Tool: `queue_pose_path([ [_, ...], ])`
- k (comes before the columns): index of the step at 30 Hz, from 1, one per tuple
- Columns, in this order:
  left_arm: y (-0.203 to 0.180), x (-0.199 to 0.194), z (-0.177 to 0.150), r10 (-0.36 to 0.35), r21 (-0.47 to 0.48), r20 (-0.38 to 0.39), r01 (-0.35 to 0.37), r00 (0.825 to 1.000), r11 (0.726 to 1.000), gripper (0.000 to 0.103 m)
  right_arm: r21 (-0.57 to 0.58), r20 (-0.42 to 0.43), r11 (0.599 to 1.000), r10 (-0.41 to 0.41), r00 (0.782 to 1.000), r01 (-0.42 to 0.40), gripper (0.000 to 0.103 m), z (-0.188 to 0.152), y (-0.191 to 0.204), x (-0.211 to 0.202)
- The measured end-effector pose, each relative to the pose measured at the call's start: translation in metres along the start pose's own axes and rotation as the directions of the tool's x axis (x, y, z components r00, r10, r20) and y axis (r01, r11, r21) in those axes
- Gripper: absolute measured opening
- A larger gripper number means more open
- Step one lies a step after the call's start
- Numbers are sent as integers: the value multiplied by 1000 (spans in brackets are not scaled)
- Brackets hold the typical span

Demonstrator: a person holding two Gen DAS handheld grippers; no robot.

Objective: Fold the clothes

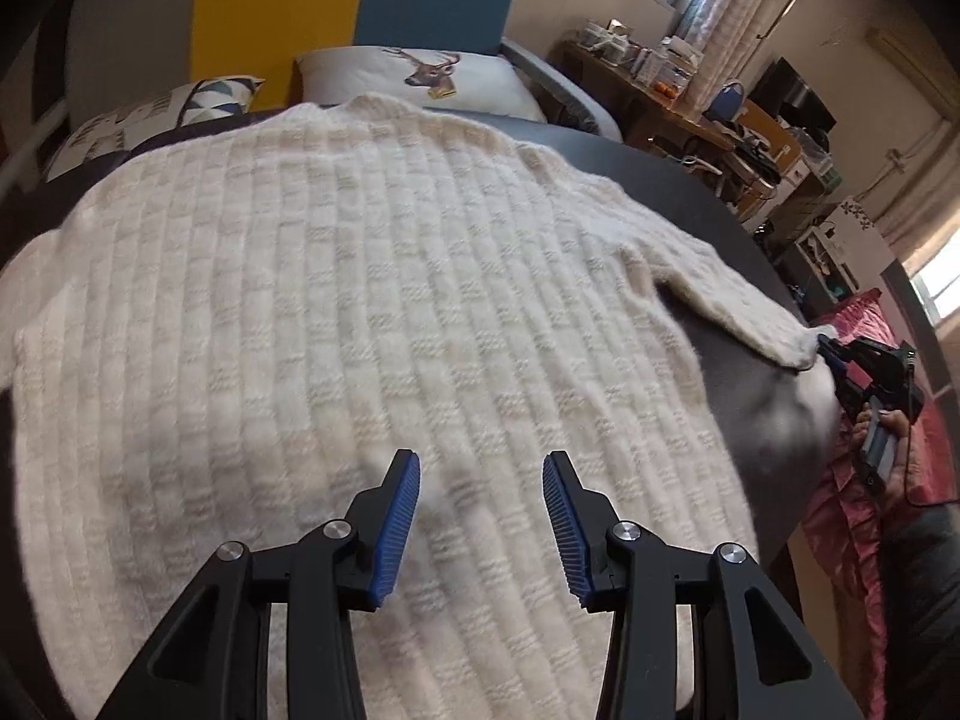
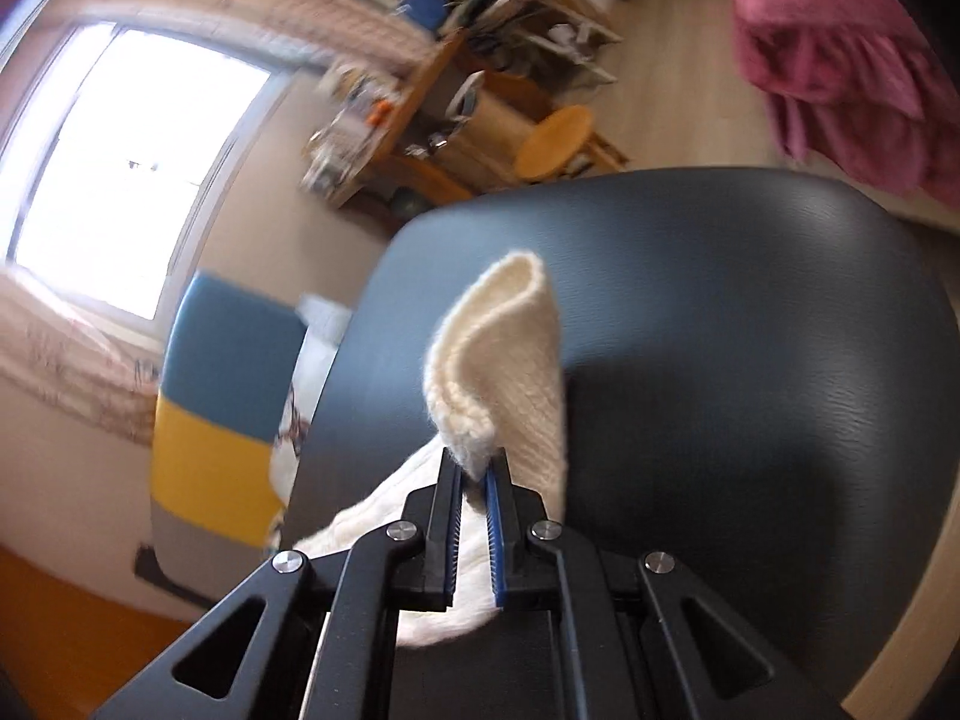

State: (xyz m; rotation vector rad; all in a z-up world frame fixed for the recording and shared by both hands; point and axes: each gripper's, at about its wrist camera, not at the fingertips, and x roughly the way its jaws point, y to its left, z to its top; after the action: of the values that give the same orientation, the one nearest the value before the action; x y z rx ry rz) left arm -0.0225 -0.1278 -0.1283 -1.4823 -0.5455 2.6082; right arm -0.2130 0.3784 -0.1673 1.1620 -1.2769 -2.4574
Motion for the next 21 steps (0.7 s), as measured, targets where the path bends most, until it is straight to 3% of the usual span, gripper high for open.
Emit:
queue_pose_path([
  [4,-42,8,40,-143,28,-27,144,989,989,44,-173,-80,985,-18,997,4,6,-20,30,17],
  [8,-97,25,81,-254,63,-76,259,964,964,44,-259,-128,966,-22,991,-12,6,-37,42,22],
  [11,-138,43,107,-334,56,-128,343,934,938,45,-303,-144,951,13,990,-57,6,-48,52,14],
  [14,-173,72,117,-402,13,-206,413,892,911,47,-362,-159,929,25,987,-82,6,-57,66,9],
  [17,-199,102,124,-437,-33,-263,444,860,895,47,-415,-172,906,14,985,-85,6,-66,76,7],
  [21,-215,131,131,-420,-74,-287,417,861,906,47,-515,-174,855,-34,984,-61,6,-81,91,8],
])
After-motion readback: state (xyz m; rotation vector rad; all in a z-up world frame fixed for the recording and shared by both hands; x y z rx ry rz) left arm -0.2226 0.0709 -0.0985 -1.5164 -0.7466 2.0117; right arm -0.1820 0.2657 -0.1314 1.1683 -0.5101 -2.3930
